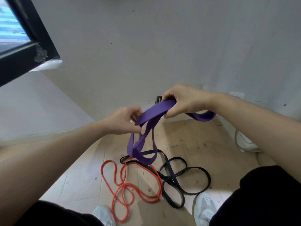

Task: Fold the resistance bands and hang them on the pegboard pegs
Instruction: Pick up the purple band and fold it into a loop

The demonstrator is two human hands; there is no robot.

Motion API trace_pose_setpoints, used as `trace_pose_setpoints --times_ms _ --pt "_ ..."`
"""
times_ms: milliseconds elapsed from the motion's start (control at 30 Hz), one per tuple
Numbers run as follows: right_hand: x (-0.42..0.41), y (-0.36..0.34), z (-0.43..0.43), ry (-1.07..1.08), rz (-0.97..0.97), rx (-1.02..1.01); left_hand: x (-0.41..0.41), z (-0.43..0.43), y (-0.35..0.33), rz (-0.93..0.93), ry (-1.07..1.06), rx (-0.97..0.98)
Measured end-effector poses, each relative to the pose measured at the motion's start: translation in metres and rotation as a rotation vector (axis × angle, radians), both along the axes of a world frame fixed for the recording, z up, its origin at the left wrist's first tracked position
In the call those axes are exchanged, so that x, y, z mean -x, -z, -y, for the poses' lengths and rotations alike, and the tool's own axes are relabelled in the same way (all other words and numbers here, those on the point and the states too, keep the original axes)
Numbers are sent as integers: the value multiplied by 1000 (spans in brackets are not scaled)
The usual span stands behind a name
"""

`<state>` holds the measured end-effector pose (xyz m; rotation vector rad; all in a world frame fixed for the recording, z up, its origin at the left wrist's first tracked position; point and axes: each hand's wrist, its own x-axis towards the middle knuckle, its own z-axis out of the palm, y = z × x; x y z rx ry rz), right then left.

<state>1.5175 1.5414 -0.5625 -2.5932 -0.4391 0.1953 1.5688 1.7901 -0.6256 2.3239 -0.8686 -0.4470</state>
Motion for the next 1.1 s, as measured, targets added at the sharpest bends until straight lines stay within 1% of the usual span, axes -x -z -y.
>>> trace_pose_setpoints --times_ms 133,267,300,367,400,433,500,533,567,667,733,867,933,1000,1100 --pt "-3 -8 12 29 -32 4 -10 -7 -3 -138 -39 96" --pt "-3 -2 23 66 -41 -13 -11 -15 -8 -287 -91 288" --pt "-3 -1 26 77 -46 -28 -11 -16 -9 -292 -104 335" --pt "-2 -1 30 92 -67 -48 -13 -14 -12 -226 -116 378" --pt "-2 -2 32 93 -80 -60 -15 -14 -14 -163 -107 353" --pt "-2 -3 33 94 -90 -81 -16 -14 -15 -84 -79 278" --pt "0 -6 32 93 -99 -171 -15 -15 -12 108 5 26" --pt "1 -8 31 90 -106 -234 -15 -16 -8 166 27 -62" --pt "3 -10 30 87 -111 -298 -15 -18 -5 180 23 -99" --pt "6 -15 29 100 -89 -432 -18 -21 -1 160 -54 -81" --pt "7 -17 30 112 -54 -455 -19 -23 1 133 -69 -72" --pt "7 -11 33 118 -51 -347 -18 -26 5 18 -74 11" --pt "7 -7 36 129 -57 -336 -16 -24 5 -50 -80 62" --pt "8 -6 37 128 -60 -416 -13 -20 8 -72 -65 74" --pt "10 -6 34 107 -36 -571 -7 -8 12 -55 -24 44"
